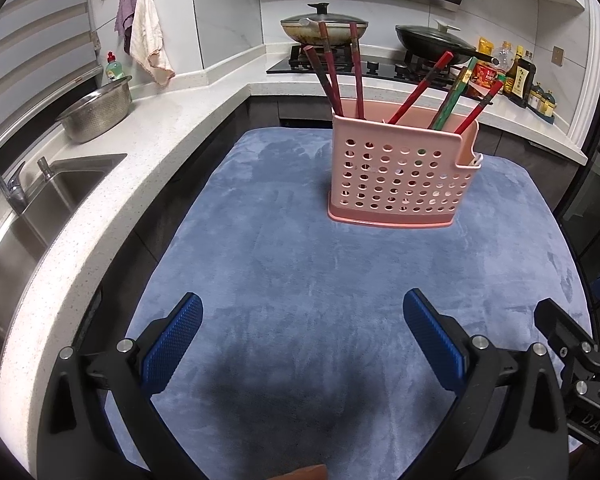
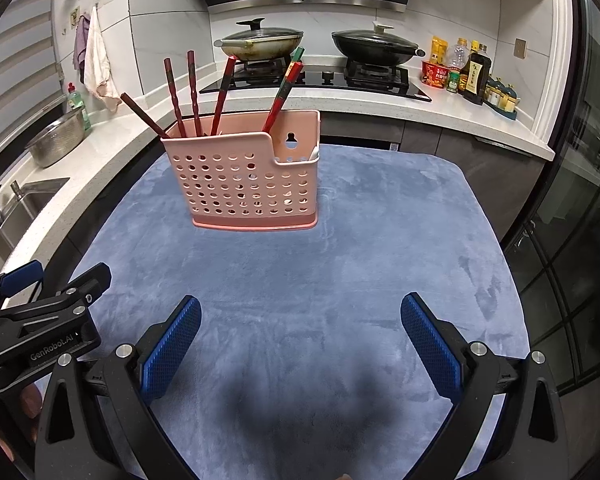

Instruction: Organize utensils

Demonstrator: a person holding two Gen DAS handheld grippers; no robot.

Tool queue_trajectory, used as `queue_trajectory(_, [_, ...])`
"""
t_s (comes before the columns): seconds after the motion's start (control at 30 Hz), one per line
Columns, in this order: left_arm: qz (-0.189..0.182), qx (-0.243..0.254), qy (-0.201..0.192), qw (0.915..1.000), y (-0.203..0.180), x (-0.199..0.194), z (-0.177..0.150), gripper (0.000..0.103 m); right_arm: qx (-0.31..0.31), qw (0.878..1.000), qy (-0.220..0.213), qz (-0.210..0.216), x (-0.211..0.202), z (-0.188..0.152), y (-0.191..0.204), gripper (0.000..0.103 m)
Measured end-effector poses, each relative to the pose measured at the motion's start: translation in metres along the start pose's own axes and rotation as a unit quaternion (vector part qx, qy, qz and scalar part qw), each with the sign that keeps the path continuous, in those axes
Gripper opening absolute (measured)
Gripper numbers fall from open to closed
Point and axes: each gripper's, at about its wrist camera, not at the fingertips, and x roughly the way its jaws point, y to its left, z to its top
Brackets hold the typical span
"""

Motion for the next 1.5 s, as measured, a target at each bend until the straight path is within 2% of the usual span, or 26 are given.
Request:
queue_trajectory(0.6, [0.017, 0.002, -0.005, 0.9998, -0.0014, 0.0004, 0.0012, 0.096, 0.001, 1.0, 0.002, 0.0, 0.0027, -0.0005, 0.0003, 0.096])
queue_trajectory(1.5, [0.02, 0.003, -0.001, 0.9998, -0.0015, 0.0048, 0.0061, 0.096, 0.002, 1.0, 0.003, -0.002, 0.0069, -0.0002, -0.0002, 0.096])
